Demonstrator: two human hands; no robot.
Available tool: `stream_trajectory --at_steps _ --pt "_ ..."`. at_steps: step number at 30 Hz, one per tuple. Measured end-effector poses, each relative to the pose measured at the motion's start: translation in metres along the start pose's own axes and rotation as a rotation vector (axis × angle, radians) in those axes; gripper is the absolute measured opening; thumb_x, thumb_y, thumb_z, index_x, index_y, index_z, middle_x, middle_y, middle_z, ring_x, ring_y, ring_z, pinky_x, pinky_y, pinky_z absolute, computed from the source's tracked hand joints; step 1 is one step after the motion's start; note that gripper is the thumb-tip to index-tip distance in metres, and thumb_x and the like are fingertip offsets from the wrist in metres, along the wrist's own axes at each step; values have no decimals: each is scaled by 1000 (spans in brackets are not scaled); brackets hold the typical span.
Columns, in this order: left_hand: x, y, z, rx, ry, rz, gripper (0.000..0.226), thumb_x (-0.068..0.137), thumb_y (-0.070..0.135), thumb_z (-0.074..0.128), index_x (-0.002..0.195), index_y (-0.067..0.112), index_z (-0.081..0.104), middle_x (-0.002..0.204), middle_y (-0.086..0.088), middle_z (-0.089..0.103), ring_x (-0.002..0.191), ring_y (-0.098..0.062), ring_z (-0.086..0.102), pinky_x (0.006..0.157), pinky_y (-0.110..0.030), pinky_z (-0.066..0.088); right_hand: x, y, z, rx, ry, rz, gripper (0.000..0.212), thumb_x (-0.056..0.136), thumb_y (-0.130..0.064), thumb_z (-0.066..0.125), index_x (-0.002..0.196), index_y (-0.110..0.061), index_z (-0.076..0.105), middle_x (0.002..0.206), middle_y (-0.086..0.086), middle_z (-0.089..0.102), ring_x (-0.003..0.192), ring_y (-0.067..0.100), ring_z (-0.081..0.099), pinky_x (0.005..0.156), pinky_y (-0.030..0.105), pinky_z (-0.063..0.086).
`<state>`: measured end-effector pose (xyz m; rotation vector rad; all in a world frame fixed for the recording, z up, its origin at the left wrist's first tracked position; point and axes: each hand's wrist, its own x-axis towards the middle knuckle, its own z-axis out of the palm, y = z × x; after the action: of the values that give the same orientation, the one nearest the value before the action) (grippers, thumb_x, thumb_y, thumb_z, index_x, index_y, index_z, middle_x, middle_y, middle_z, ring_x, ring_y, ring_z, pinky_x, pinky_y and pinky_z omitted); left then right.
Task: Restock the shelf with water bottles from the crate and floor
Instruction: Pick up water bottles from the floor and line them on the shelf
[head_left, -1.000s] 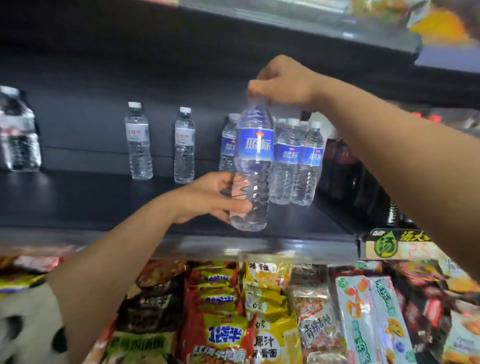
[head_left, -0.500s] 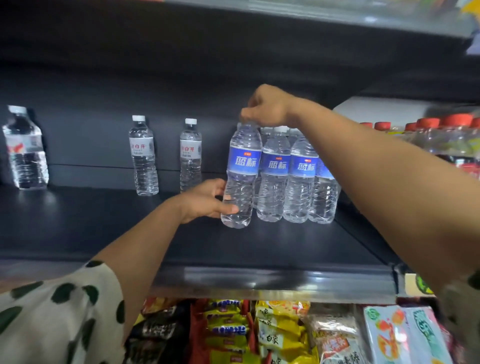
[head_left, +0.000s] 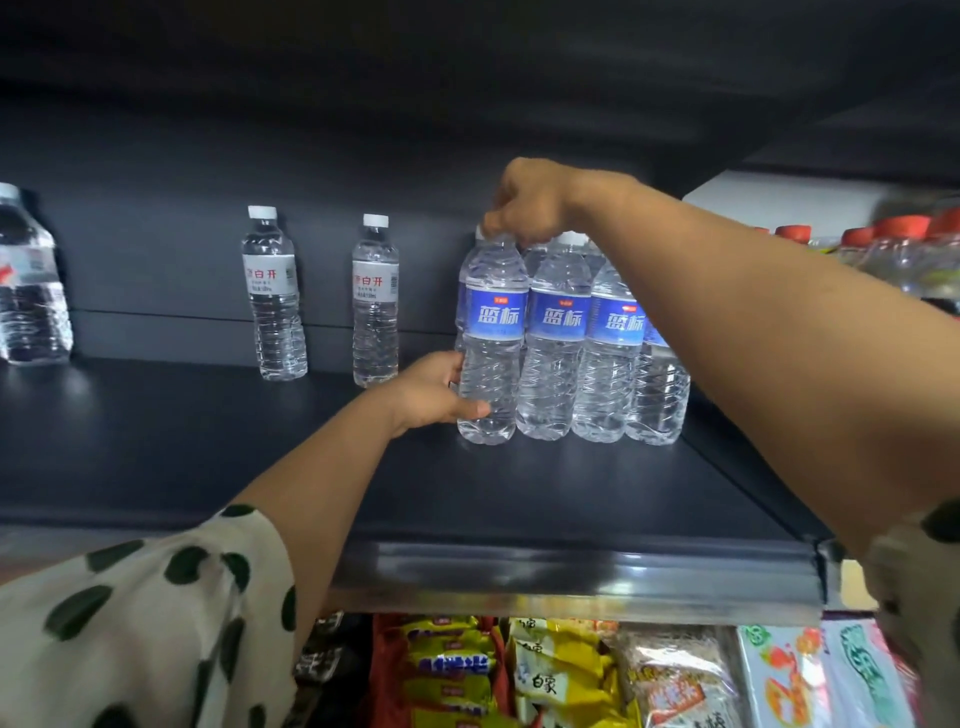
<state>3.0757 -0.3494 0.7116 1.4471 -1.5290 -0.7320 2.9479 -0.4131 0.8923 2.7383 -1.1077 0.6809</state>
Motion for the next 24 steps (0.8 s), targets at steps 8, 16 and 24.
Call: stream_trajectory --at_steps 8,16,24 --pt "12 -5 1 108 95 7 49 81 -4 71 126 9 54 115 -6 63 106 -22 62 101 -39 47 6 8 0 -35 -29 9 32 86 -44 63 87 -12 66 73 5 70 67 22 63 79 35 52" --pt "13 1 3 149 177 -12 45 78 1 76 118 7 56 94 6 58 92 -14 58 79 -21 45 7 8 5 -90 -1 -8 38 85 -51 61 93 -15 68 81 1 68 86 24 65 91 41 52" --pt "6 6 2 246 212 -60 65 71 15 85 126 5 52 108 -4 64 96 -14 62 83 -24 48 0 9 2 -111 27 0 40 82 -55 62 95 -18 66 86 -2 68 89 23 65 91 41 51"
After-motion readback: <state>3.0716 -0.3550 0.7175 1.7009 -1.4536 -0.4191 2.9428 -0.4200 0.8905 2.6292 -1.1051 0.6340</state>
